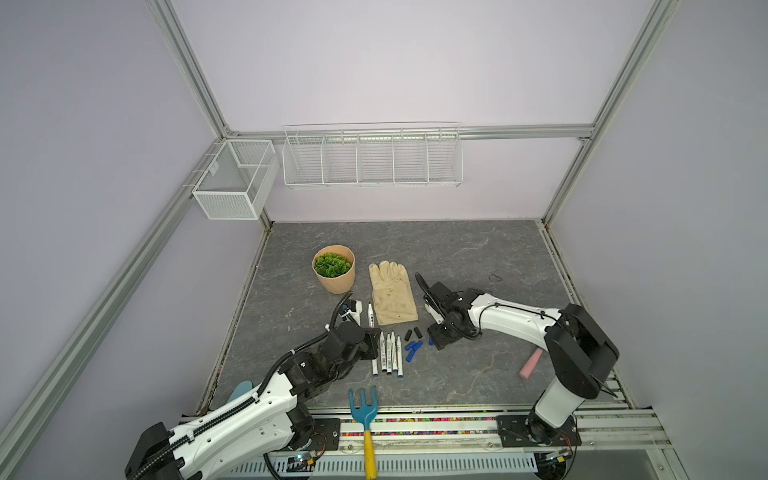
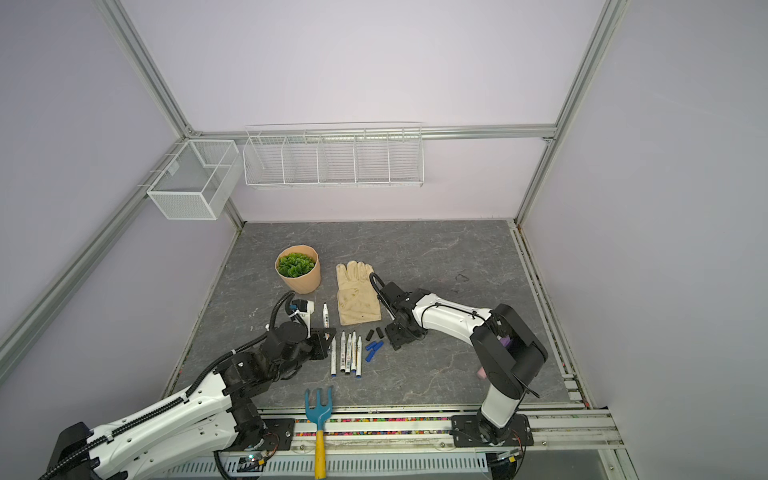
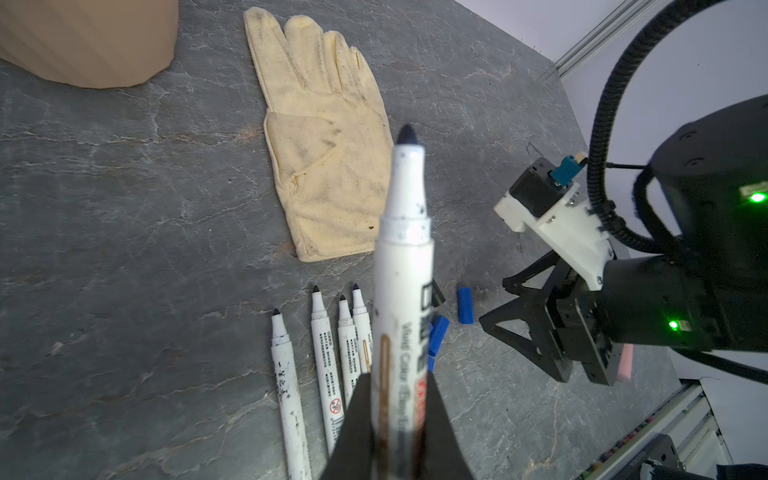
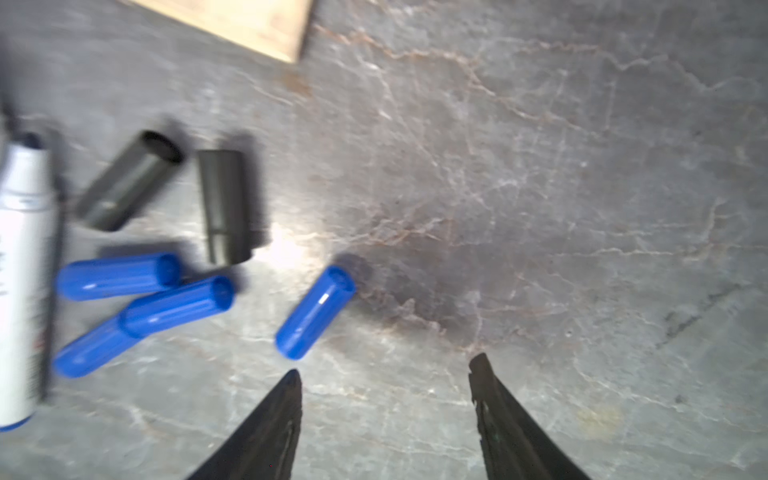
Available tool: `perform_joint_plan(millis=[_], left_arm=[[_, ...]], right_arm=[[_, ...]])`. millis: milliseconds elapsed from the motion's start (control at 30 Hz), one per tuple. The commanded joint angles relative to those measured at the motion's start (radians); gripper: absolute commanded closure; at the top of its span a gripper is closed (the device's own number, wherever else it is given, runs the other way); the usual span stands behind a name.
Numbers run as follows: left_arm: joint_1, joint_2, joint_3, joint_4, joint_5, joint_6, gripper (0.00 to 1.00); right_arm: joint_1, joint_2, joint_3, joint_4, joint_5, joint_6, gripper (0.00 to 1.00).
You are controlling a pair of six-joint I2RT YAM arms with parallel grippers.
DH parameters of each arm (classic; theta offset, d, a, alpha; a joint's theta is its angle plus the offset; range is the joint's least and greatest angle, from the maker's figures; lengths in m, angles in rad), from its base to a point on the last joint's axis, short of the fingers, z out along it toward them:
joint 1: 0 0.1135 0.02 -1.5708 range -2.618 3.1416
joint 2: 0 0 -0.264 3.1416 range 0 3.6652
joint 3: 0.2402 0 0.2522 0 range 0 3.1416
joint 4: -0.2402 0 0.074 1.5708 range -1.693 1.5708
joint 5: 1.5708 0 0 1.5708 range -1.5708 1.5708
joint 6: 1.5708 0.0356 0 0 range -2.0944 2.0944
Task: Insert the pens into the pen caps
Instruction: 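Lower the right gripper over the blue caps and grasp one blue cap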
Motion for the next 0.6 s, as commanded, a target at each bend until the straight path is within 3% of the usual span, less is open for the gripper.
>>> perform_joint_plan(millis=[0, 100, 333, 567], left_arm=[[0.003, 0.003, -0.007, 0.023, 0.006, 0.000, 1.00], [0.003, 0.005, -0.010, 0.026, 0.006, -0.001, 1.00], [0.003, -0.003, -0.009, 0.020, 0.007, 0.005, 1.00], [0.003, -0.002, -0.008, 0.020, 0.008, 0.005, 1.00]], right_arm=[[0.001, -0.023, -0.004, 0.024, -0.075, 0.021, 0.34], [0.001, 0.002, 0.015, 0.027, -0.098, 0.032, 0.37], [0.002, 0.082, 0.064, 0.005, -0.101, 0.048, 0.55], [0.002, 0.137, 0.101, -0.014, -0.084, 0.053, 0.61]])
